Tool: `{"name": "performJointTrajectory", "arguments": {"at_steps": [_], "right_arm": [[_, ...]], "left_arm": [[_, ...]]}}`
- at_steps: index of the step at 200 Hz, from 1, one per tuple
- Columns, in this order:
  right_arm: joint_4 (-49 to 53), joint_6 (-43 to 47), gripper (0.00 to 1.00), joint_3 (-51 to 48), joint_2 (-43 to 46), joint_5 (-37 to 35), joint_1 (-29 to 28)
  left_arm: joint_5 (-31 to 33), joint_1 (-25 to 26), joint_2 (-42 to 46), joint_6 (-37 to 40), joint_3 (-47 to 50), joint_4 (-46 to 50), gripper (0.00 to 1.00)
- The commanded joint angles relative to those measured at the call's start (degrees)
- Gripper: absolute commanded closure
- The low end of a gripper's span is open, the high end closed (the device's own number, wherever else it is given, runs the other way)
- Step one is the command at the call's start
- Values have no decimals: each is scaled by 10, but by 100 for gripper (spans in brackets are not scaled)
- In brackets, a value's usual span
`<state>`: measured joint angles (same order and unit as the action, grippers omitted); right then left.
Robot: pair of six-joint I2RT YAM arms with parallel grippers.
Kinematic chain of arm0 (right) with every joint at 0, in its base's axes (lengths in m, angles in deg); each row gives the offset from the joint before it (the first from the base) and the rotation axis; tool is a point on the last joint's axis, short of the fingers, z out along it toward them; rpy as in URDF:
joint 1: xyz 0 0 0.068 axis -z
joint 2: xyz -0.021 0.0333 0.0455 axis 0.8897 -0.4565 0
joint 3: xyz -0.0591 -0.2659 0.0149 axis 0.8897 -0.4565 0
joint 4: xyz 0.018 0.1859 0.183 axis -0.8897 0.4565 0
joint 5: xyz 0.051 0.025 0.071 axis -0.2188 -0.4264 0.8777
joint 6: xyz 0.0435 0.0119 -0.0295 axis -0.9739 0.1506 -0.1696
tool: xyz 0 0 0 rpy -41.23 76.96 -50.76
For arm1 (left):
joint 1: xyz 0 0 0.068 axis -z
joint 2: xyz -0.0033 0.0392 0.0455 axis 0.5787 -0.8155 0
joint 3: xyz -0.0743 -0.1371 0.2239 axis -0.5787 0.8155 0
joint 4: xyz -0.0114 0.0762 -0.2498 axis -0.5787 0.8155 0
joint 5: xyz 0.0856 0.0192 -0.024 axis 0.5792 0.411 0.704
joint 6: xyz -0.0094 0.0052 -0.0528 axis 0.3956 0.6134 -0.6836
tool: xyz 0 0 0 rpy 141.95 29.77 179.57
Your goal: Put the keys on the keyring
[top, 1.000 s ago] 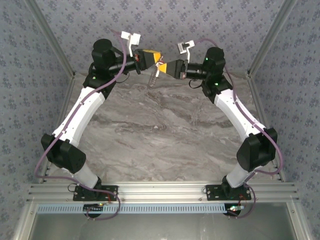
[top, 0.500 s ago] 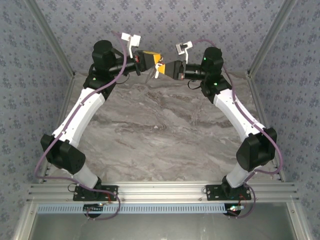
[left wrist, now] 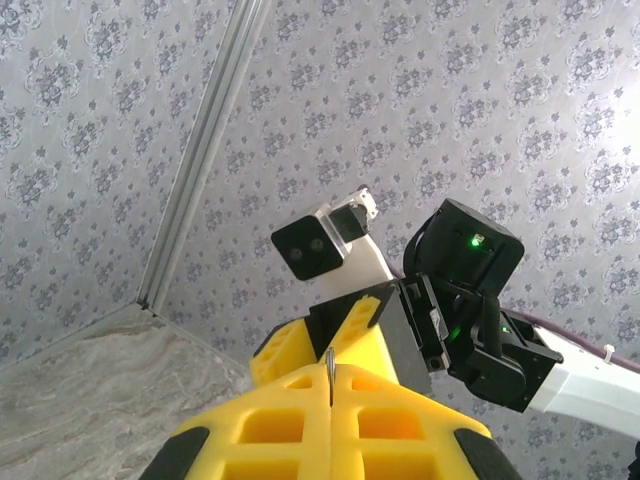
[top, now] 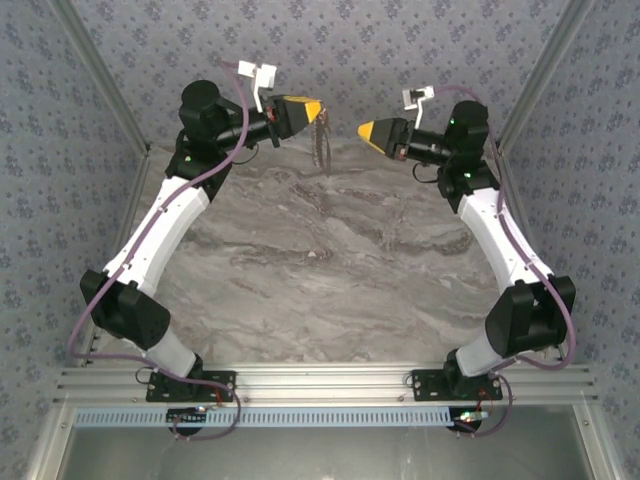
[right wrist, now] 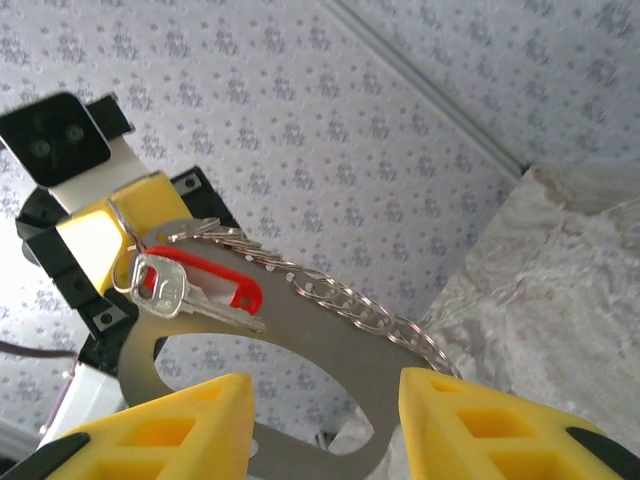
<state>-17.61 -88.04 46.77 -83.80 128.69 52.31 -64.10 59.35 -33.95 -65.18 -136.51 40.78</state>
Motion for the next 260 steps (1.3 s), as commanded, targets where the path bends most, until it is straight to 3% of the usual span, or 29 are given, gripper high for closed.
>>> {"name": "performJointTrajectory", "arguments": {"at_steps": [1, 32, 81, 162, 260], "right_arm": [[-30, -14, 54, 42, 7, -35, 2], [-94, -65, 54, 96, -25, -42, -15], [-94, -67, 53, 169, -63, -47, -59], [-84, -61, 55, 184, -88, -50, -100], [-79, -59, 73, 184, -94, -45, -115]], "left_arm": [[-3, -3, 22, -21, -5, -50, 100], [-4, -3, 23, -37, -1, -67, 100], [6, -3, 28, -60, 14, -97, 100], [10, -3, 37, -64, 33, -111, 100], [12, -3, 38, -64, 38, -112, 100]]}}
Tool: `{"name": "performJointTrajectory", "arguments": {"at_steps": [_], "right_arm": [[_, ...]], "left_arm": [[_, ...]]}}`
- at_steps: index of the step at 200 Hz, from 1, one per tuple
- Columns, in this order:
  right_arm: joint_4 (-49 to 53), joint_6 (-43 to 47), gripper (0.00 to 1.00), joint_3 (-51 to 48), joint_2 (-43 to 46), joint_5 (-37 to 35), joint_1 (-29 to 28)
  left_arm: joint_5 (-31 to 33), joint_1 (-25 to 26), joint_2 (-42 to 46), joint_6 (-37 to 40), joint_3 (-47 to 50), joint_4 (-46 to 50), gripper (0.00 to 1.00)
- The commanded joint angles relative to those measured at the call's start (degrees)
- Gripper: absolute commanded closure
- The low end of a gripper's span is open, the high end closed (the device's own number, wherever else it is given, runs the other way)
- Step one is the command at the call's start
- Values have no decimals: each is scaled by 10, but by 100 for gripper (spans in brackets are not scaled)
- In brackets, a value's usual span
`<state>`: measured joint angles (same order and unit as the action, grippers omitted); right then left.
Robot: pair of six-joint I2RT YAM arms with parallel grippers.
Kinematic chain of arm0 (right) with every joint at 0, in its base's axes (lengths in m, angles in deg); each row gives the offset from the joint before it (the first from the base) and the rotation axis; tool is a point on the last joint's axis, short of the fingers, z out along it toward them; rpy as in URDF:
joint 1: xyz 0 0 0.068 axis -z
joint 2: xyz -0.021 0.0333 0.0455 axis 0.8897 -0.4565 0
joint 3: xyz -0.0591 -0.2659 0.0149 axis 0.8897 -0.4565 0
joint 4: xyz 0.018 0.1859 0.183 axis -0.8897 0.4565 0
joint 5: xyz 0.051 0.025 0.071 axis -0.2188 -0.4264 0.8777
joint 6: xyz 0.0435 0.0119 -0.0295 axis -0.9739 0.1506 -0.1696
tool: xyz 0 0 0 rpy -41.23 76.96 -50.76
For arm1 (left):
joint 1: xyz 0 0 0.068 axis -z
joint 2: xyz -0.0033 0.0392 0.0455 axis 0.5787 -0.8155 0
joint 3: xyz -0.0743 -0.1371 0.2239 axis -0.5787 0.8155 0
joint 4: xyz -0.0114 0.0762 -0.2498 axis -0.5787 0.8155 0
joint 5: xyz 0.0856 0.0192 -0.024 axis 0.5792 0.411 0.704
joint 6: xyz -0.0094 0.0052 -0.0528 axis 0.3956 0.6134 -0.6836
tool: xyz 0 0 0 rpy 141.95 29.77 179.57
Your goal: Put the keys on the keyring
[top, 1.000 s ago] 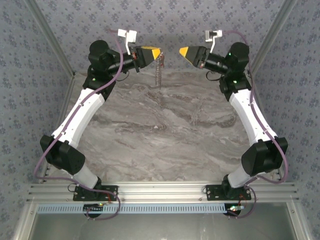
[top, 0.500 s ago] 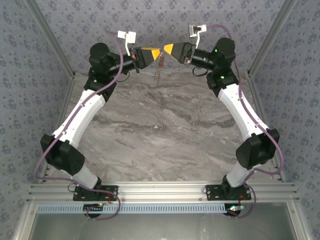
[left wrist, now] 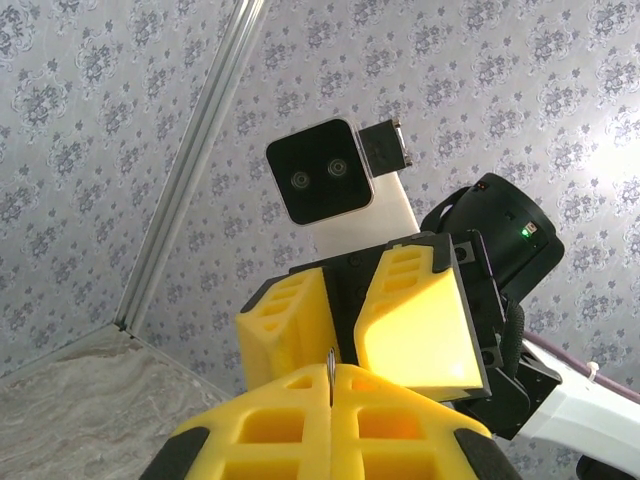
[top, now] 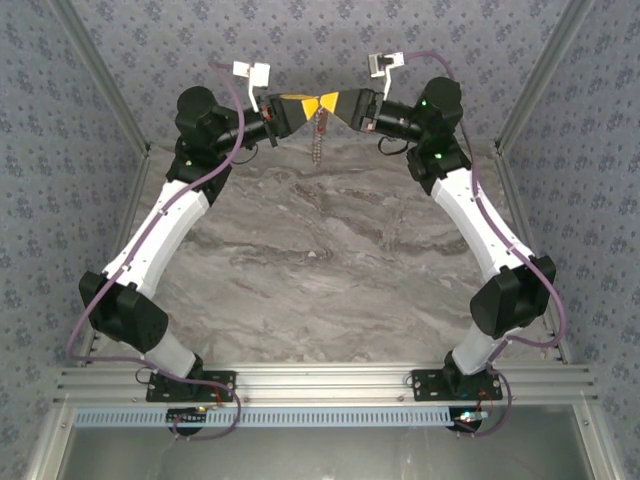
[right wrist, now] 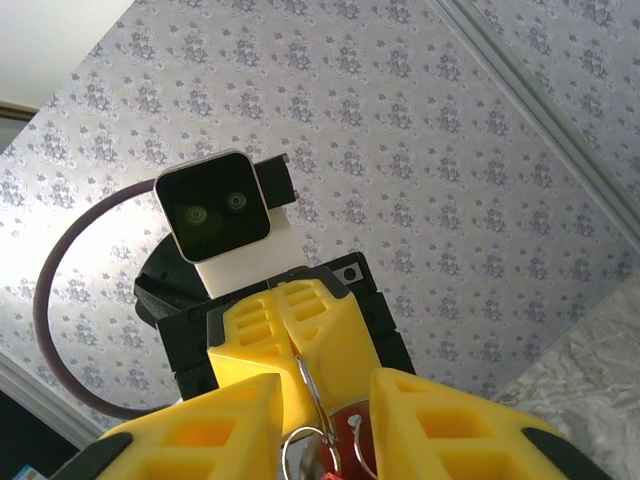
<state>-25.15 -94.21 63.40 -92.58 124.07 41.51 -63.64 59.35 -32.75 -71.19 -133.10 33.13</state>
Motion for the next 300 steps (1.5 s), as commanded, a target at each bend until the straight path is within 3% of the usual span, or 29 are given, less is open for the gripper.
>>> {"name": "performJointTrajectory", "arguments": {"at_steps": [1, 25, 58, 89, 115, 140, 173, 196, 211, 300], "right_arm": [[-3, 2, 73, 18, -7, 2, -7], [-4, 0, 78, 22, -11, 6, -9], [-1, 1, 100, 25, -13, 10, -10], [11, 8, 100, 17, -7, 17, 4], [67, 46, 100, 18, 6, 28, 29], [194, 143, 100, 32, 21, 31, 43], [434, 334, 100, 107, 17, 11, 42], [594, 451, 100, 183, 0, -15, 40], [648, 496, 100, 213, -5, -28, 41], [649, 509, 100, 226, -2, 11, 46]], "left_arm": [[7, -3, 26, -3, 3, -36, 100], [8, -3, 26, -4, 4, -36, 100], [10, -3, 25, -2, 6, -35, 100], [16, -3, 27, 6, 4, -21, 100], [24, -8, 35, 29, 1, 11, 78], [26, -16, 44, 48, 1, 36, 62], [11, -20, 42, 84, -17, 91, 53], [-13, -20, 29, 120, -47, 153, 49], [-22, -20, 20, 147, -67, 201, 48], [-94, 11, -52, 259, -206, 401, 52]]}}
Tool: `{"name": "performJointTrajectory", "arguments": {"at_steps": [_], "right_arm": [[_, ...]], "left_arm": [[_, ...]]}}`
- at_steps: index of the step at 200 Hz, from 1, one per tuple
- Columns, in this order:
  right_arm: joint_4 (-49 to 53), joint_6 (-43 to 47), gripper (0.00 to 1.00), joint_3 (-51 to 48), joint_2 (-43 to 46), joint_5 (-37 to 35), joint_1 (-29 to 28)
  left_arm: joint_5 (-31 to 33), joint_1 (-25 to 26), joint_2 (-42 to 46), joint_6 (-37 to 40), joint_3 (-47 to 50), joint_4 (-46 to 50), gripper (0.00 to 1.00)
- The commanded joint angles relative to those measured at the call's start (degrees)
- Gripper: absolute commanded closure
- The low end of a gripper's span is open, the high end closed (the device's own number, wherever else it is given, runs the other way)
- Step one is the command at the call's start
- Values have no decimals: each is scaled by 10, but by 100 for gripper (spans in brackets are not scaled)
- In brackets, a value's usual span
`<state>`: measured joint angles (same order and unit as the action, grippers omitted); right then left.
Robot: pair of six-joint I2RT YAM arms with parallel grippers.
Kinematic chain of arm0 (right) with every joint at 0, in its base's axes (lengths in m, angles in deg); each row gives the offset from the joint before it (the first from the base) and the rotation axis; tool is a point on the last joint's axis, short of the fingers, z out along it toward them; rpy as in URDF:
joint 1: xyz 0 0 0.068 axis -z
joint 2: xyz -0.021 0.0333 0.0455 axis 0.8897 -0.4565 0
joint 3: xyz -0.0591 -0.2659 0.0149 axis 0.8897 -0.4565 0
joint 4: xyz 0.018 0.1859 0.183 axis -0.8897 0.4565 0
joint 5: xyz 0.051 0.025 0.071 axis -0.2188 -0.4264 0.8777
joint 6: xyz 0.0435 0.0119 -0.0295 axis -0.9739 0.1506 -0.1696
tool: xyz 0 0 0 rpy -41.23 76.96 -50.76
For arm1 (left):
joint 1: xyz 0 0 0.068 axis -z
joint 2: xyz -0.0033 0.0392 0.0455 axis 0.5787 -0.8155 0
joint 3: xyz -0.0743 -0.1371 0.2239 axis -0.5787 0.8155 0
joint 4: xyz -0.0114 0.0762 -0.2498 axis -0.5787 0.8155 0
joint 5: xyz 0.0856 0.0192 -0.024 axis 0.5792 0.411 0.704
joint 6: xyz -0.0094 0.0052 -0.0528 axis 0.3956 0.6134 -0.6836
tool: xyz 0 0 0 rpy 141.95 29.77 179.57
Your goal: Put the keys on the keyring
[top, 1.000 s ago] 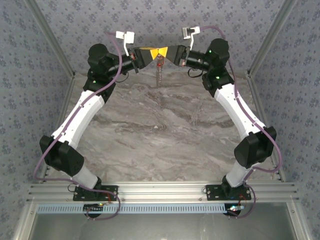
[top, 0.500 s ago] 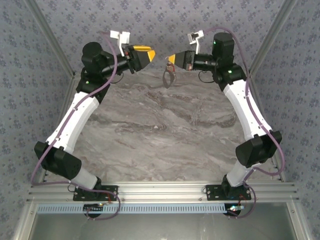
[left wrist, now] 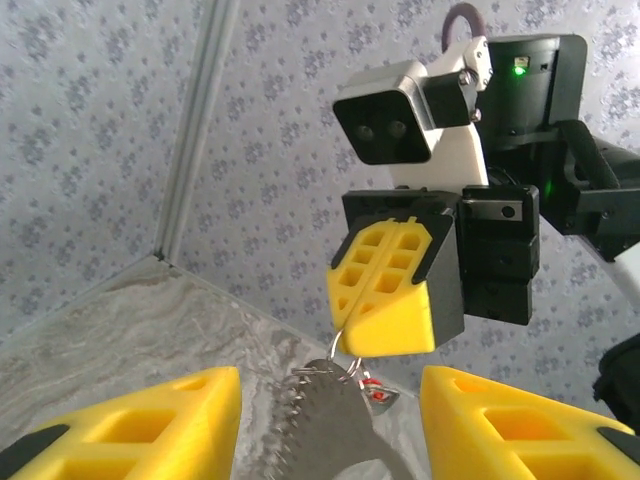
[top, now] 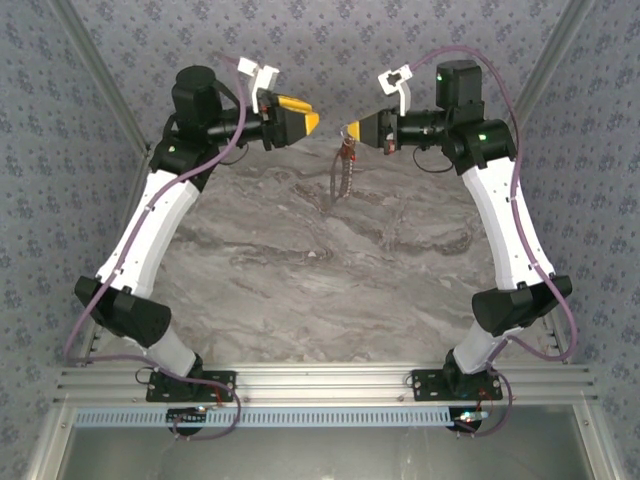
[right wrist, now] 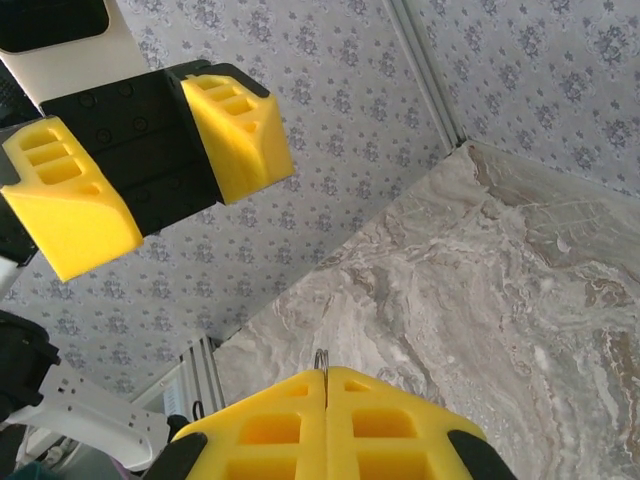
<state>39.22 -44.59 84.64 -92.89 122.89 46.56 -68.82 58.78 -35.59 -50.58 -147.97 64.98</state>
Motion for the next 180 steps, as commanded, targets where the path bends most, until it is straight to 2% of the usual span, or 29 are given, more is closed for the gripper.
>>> {"name": "performJointTrajectory", "arguments": {"at_steps": [1, 34, 144, 180], "right_arm": [[5, 13, 100, 14, 2, 23, -5], [-7, 4, 100, 11, 1, 35, -12], [-62, -36, 100, -6, 3, 67, -11], [-75, -46, 100, -12, 2, 72, -11]], "left_arm": [[-44, 17, -26, 54, -60, 86, 52], [-57, 30, -57, 69, -102, 123, 55], [-61, 34, -78, 58, -115, 111, 58], [-67, 39, -85, 49, -124, 99, 61]]}}
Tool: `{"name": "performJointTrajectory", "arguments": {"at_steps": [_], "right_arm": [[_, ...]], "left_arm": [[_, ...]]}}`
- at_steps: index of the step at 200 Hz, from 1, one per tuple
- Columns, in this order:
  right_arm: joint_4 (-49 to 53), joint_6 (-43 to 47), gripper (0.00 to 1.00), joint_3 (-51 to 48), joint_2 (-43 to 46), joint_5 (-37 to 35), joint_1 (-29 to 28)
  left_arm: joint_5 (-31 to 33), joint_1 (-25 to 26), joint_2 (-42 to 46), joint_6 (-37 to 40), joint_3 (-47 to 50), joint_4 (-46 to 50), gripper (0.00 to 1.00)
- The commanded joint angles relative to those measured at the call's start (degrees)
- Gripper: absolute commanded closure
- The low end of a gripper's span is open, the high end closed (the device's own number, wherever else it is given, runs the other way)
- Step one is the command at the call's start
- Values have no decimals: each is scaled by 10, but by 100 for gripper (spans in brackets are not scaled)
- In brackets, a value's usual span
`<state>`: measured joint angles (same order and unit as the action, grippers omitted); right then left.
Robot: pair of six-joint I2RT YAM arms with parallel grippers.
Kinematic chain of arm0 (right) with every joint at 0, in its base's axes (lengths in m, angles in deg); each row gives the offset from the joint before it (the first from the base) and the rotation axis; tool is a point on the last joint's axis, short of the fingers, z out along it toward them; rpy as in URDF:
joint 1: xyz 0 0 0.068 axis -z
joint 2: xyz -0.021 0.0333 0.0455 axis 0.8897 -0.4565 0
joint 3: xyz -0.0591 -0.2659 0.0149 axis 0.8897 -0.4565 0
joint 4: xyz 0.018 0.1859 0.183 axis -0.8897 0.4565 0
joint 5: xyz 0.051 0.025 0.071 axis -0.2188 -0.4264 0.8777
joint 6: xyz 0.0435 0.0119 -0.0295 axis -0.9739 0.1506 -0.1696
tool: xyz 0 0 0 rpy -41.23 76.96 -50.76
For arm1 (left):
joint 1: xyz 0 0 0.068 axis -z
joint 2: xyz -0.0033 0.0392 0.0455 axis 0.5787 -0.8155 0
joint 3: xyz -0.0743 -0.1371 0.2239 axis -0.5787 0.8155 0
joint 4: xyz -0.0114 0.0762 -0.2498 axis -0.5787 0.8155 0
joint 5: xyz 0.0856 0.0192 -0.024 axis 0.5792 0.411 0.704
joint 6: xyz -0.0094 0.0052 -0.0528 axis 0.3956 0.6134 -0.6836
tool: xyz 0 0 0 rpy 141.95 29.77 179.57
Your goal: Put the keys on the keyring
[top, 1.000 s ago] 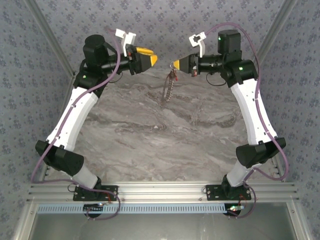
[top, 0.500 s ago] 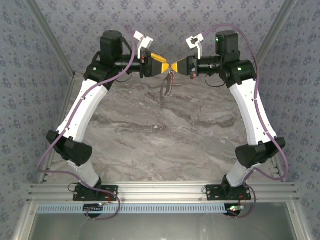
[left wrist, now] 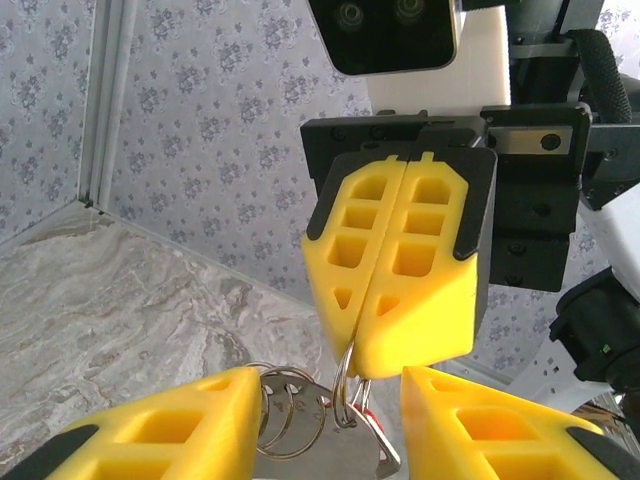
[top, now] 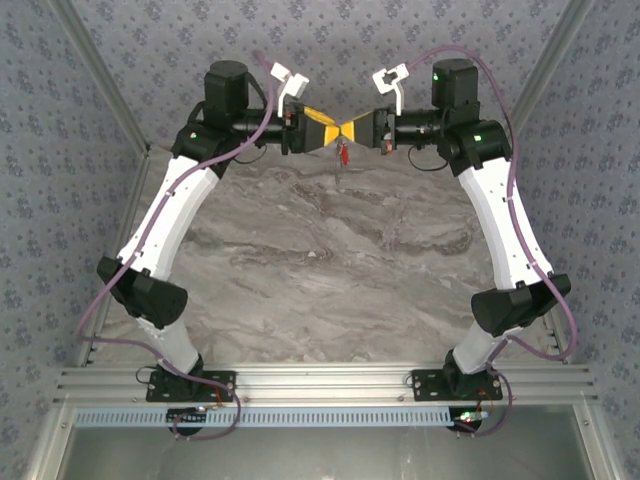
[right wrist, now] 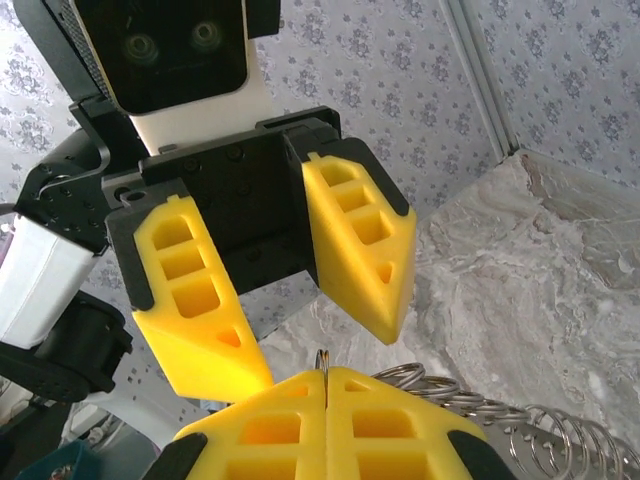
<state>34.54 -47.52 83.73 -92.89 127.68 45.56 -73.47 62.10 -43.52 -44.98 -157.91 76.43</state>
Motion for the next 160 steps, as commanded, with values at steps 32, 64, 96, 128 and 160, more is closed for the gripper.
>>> {"name": "performJointTrajectory", "arguments": {"at_steps": [32, 64, 96, 128, 160], "right_arm": [[-33, -20, 100, -7, 2, 26, 0], [-38, -23, 100, -12, 4, 25, -1], [-65, -37, 100, -23, 7, 25, 0], [-112, -71, 100, -44, 15, 30, 7], [-174, -119, 100, -74, 26, 31, 17]], "left_arm": [[-33, 10, -20, -14, -44, -16, 68], [-42, 15, -29, -17, -60, -18, 85], [-51, 20, -35, -18, -72, -10, 98], [-60, 23, -34, -14, -75, -1, 100], [-61, 25, -31, -14, -73, -2, 100]]}}
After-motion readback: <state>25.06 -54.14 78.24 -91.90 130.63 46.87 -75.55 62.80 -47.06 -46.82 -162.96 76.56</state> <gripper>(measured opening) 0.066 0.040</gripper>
